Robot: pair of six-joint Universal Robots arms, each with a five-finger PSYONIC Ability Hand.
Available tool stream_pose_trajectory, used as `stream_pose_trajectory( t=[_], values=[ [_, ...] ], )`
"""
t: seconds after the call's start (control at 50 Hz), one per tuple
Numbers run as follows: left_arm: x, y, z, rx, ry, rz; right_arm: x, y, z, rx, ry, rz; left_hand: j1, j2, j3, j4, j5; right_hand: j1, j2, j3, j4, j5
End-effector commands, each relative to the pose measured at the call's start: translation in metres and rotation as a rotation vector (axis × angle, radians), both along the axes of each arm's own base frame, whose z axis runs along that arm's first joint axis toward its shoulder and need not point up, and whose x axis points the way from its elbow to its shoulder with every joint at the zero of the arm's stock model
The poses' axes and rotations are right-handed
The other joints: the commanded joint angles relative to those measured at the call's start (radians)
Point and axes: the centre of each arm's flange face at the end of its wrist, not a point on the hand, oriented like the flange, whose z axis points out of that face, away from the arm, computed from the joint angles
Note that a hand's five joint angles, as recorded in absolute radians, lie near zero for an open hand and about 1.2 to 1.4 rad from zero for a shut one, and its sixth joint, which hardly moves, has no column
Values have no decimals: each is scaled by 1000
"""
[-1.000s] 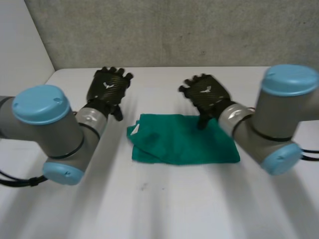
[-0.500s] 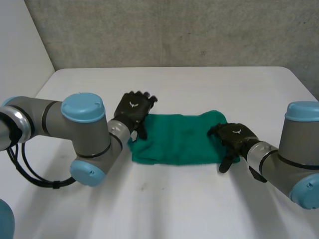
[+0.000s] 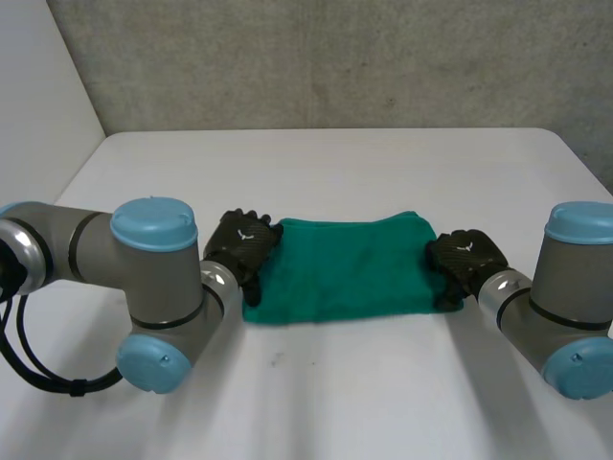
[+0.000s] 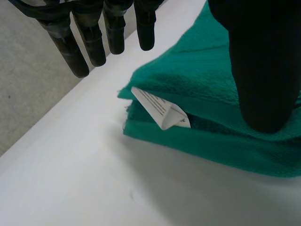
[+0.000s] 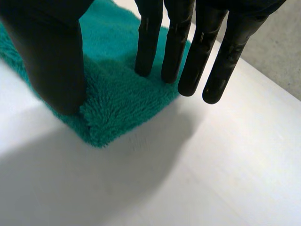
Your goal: Fold the towel.
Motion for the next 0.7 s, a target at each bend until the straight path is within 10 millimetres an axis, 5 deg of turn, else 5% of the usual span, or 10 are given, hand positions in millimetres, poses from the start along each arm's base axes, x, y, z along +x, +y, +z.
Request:
stream_pose_trajectory(
  t=[0.02, 0.04, 0.1, 0.24, 0.32, 0.34, 0.42, 0.54, 0.62, 0.7],
  values=[
    [2, -2, 13, -25, 20, 12, -8, -4, -10, 27, 25, -22, -1, 0, -15, 5, 13, 259, 173, 172, 169, 177],
    [3, -3, 17, -33, 25, 16, -8, -5, -9, 16, 24, -23, -1, 0, -15, 5, 13, 573, 488, 487, 484, 492],
    [6, -2, 22, -39, 27, 20, -8, -7, -4, -7, 30, -20, -4, -3, -18, 2, 10, 844, 758, 758, 755, 762],
    [13, 4, 41, -65, 45, 29, 3, -20, 27, -200, 184, 28, -19, -18, -33, -13, -5, 845, 760, 759, 756, 764],
    [21, 2, 51, -86, 59, 49, 49, 1, 47, -337, 252, 172, -19, -18, -33, -13, -5, 845, 760, 759, 756, 764],
    [27, -3, 56, -95, 66, 71, 89, 27, 59, -436, 276, 299, -19, -18, -33, -13, -5, 845, 760, 759, 756, 764],
    [34, -9, 62, -100, 91, 110, 132, 70, 52, -499, 294, 479, -22, -21, -36, -16, -8, 845, 760, 759, 756, 764],
    [37, -11, 63, -87, 133, 156, 150, 106, 16, -443, 297, 658, -25, -23, -39, -19, -11, 845, 760, 759, 756, 764],
    [36, -14, 64, -83, 169, 164, 150, 116, 7, -417, 258, 740, -34, -32, -48, -28, -20, 5, -80, -81, -84, -76],
    [32, -19, 69, -107, 215, 164, 141, 97, 39, -464, 203, 615, -34, -32, -48, -28, -20, -266, -351, -352, -355, -347]
  ],
)
